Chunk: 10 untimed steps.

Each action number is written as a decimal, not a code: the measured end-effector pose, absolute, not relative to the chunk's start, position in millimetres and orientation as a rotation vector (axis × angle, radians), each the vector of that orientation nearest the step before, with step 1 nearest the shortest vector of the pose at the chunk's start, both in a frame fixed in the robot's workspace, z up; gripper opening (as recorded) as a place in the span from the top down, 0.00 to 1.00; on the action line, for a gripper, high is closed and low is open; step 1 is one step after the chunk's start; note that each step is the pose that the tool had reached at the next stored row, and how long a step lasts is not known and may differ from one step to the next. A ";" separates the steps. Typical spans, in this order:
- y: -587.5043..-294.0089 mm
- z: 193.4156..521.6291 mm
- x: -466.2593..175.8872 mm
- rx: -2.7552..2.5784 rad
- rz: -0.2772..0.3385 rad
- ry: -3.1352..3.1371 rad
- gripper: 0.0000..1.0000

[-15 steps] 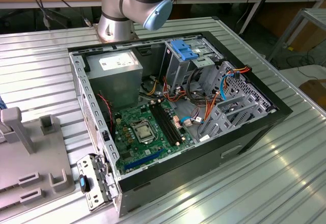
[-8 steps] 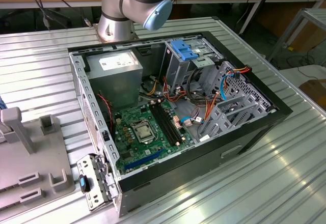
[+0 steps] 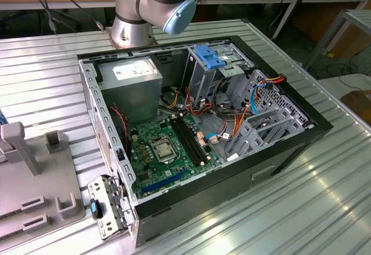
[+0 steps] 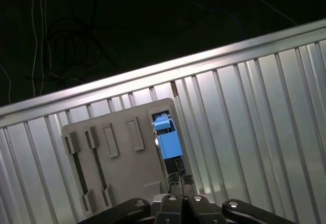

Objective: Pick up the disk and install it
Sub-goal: 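Pick up the disk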

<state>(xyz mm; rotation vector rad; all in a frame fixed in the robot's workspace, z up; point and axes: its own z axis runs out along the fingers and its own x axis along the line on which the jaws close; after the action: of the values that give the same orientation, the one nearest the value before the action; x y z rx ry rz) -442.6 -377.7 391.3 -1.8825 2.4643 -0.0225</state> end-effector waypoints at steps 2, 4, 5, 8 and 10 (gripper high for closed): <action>-377.8 391.2 -443.2 -1.892 -0.024 2.455 0.89; -377.8 391.1 -444.0 -1.900 -0.026 2.446 0.89; -377.8 391.1 -444.5 -1.905 -0.026 2.442 0.89; -377.7 390.9 -445.7 -1.919 -0.029 2.428 0.89; -377.7 390.8 -447.1 -1.932 -0.032 2.413 0.89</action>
<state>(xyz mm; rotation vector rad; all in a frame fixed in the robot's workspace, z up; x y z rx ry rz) -447.1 -377.7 390.8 -1.9318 2.4132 -0.0320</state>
